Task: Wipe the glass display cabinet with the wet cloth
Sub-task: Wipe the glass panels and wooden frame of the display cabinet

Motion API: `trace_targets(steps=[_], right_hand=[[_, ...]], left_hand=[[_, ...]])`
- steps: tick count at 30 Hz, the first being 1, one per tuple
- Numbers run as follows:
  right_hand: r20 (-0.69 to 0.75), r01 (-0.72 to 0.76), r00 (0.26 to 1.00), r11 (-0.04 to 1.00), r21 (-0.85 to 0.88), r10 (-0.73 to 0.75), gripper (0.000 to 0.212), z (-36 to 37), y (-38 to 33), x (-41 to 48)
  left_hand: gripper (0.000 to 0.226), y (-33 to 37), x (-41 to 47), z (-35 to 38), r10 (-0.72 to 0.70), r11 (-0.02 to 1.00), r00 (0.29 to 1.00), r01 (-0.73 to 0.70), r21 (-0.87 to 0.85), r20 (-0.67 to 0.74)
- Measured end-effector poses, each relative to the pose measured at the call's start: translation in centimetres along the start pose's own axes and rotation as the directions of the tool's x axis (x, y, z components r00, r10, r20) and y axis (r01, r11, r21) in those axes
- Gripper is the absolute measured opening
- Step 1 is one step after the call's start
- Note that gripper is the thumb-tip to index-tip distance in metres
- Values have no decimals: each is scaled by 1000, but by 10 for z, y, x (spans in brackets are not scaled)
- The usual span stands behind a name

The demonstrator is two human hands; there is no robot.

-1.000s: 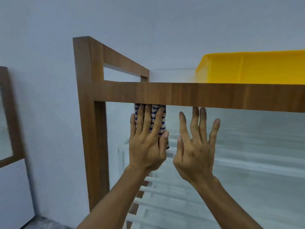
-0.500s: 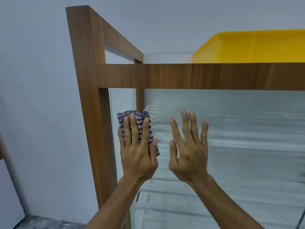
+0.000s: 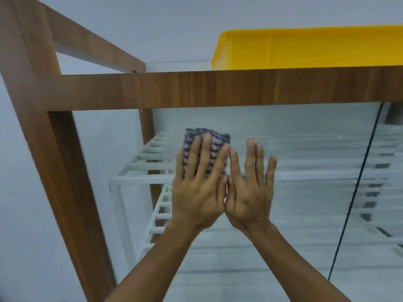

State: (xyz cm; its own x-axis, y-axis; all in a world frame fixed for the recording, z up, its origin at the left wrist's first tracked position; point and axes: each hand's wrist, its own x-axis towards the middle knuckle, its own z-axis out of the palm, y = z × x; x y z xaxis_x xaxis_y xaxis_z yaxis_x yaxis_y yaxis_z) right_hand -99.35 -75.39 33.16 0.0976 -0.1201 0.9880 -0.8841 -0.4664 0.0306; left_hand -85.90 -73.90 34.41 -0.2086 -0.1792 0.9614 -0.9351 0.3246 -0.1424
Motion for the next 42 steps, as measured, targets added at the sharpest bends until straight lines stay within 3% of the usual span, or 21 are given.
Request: trace_targets(steps=[2, 7, 11, 13, 17, 18, 20, 23, 27, 31, 38, 42], right_hand=[[-11, -40, 999, 999, 8, 40, 51, -10, 19, -2], [-26, -61, 998, 997, 41, 62, 52, -23, 46, 1], [-17, -43, 999, 999, 3, 43, 49, -44, 97, -11], [-39, -68, 997, 997, 35, 69, 53, -62, 130, -19], [-121, 13, 993, 992, 125, 2, 59, -85, 157, -26], [-140, 15, 990, 994, 106, 0, 58, -88, 162, -26], [-138, -22, 990, 999, 50, 28, 56, -95, 180, -22], [-73, -51, 996, 998, -46, 48, 56, -105, 207, -21], [-68, -33, 997, 999, -36, 31, 50, -104, 211, -25], [-113, -67, 991, 996, 65, 74, 48, -104, 215, -28], [-121, -124, 983, 988, 95, 135, 49, -104, 207, -28], [-81, -154, 984, 985, 78, 161, 55, -97, 177, -27]], left_hand=[[56, 3, -20, 6, 31, 999, 999, -32, 36, 33], [58, 48, 19, 21, -165, 984, 983, 170, 59, -82], [56, 80, 19, 35, 42, 999, 999, -41, 35, -8], [56, 75, 8, 35, 75, 995, 997, -74, 70, -9], [58, 119, 40, 48, -228, 972, 966, 233, 35, -122], [59, 138, 49, 52, -204, 979, 974, 205, 8, -100], [59, 165, 45, 61, -1, 1000, 1000, 0, -18, -26], [57, 169, 20, 68, 188, 982, 980, -187, -20, 70], [55, 189, 42, 75, 27, 1000, 1000, -27, -2, 8], [56, 226, 57, 88, 91, 996, 995, -91, -16, 30], [67, 210, 14, 86, 212, 977, 973, -208, -58, 90], [65, 177, 13, 74, 82, 997, 996, -82, -15, 45]])
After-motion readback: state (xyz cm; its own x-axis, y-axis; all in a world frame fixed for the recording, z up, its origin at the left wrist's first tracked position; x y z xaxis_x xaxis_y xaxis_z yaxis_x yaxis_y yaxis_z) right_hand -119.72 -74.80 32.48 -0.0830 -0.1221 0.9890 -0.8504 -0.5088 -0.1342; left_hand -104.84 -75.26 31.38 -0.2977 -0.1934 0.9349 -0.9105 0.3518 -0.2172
